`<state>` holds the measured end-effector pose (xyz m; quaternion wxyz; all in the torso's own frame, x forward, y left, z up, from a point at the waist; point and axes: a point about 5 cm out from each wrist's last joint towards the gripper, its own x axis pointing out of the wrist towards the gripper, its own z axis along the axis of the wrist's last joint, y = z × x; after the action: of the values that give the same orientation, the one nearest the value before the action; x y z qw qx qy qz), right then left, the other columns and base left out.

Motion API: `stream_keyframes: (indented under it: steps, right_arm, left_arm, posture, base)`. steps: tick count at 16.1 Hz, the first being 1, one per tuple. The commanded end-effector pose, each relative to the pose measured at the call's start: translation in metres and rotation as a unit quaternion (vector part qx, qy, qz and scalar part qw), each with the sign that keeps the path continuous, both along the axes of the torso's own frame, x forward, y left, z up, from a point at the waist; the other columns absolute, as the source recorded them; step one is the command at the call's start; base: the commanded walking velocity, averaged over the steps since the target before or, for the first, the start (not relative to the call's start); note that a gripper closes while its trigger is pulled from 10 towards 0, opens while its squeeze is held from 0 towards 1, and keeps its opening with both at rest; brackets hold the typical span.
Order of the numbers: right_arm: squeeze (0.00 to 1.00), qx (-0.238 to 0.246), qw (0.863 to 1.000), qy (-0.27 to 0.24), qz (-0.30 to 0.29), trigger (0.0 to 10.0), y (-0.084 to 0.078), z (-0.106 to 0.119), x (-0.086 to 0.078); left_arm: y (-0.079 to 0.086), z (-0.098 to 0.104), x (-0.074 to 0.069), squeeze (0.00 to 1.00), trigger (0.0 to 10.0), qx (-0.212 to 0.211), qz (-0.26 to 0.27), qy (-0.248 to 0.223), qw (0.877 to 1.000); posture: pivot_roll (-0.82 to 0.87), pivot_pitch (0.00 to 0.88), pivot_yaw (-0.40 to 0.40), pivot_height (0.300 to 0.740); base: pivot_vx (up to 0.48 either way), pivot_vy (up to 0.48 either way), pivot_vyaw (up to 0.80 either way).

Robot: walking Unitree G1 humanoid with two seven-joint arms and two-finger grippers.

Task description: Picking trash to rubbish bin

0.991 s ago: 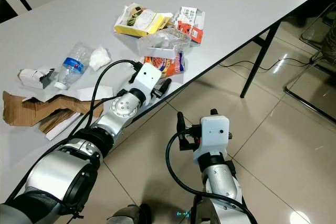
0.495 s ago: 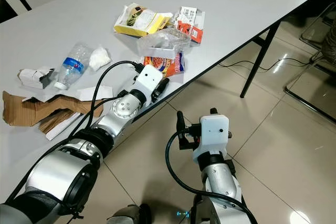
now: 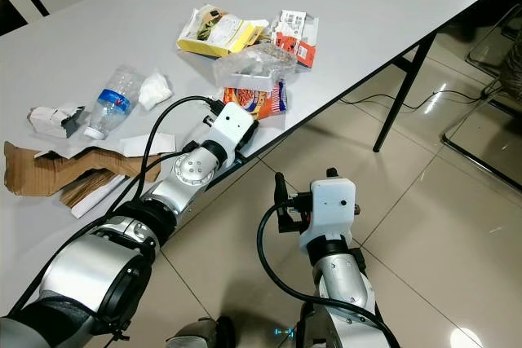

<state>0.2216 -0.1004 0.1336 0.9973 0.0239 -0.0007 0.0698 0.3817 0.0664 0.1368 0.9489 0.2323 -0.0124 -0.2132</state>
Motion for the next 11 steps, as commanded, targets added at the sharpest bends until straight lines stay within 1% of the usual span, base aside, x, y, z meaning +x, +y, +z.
stream_keyframes:
  steps: [1, 11]
  right_arm:
    - [0.0, 0.004, 1.0, 0.003, 0.001, 10.0, 0.0023, -0.0011, -0.0005]
    - [0.0, 0.002, 1.0, 0.002, -0.005, 10.0, 0.0, -0.0015, 0.0001]
  left_arm:
    - [0.0067, -0.0133, -0.0035, 0.0, 0.0, 0.012, 0.01, 0.023, 1.0]
    - [0.0052, -0.0098, -0.0034, 0.0, 0.0, 0.002, -0.006, 0.019, 1.0]
  posture:
    - [0.04, 0.208, 0.101, 0.74]
    - [0.04, 0.203, 0.1, 0.74]
  base:
    - [0.0, 0.0, 0.0]
    - [0.0, 0.0, 0.0]
